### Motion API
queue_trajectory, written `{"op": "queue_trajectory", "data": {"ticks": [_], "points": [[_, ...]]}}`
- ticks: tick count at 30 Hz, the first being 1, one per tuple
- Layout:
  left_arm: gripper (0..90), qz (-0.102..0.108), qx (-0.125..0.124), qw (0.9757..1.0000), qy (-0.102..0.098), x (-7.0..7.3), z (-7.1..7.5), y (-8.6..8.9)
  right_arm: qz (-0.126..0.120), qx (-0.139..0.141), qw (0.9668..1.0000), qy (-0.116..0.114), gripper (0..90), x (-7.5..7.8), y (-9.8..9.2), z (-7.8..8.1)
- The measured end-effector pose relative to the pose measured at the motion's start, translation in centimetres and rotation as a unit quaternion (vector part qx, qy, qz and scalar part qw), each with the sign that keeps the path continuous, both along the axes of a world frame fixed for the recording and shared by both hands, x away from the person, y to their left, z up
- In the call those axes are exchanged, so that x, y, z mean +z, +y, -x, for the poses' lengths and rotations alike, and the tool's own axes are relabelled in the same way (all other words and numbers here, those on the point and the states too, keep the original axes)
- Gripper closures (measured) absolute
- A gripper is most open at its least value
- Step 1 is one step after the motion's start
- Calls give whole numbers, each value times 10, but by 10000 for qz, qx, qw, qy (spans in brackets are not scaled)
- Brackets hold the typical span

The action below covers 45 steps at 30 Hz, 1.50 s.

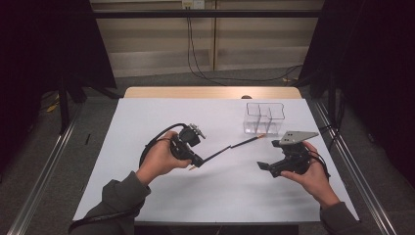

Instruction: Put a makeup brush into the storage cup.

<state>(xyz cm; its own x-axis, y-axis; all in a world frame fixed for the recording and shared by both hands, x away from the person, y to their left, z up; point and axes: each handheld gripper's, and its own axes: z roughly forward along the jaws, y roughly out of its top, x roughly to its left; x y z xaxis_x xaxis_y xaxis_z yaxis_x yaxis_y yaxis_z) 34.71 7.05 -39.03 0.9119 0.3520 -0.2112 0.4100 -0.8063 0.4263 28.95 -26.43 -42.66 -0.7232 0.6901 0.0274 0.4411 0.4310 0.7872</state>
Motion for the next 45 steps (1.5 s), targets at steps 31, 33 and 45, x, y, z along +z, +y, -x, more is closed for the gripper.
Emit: {"op": "queue_trajectory", "data": {"ticks": [31,33,45], "points": [[839,-83,-637,9979,74,-1,17,-32,490,752,9959,123,123,12,28,-10],[840,-99,-661,9977,68,-1,17,-34,553,792,9952,145,126,13,30,-10],[840,-117,-772,9969,131,0,19,-45,992,1486,9839,82,299,12,47,-10]]}}
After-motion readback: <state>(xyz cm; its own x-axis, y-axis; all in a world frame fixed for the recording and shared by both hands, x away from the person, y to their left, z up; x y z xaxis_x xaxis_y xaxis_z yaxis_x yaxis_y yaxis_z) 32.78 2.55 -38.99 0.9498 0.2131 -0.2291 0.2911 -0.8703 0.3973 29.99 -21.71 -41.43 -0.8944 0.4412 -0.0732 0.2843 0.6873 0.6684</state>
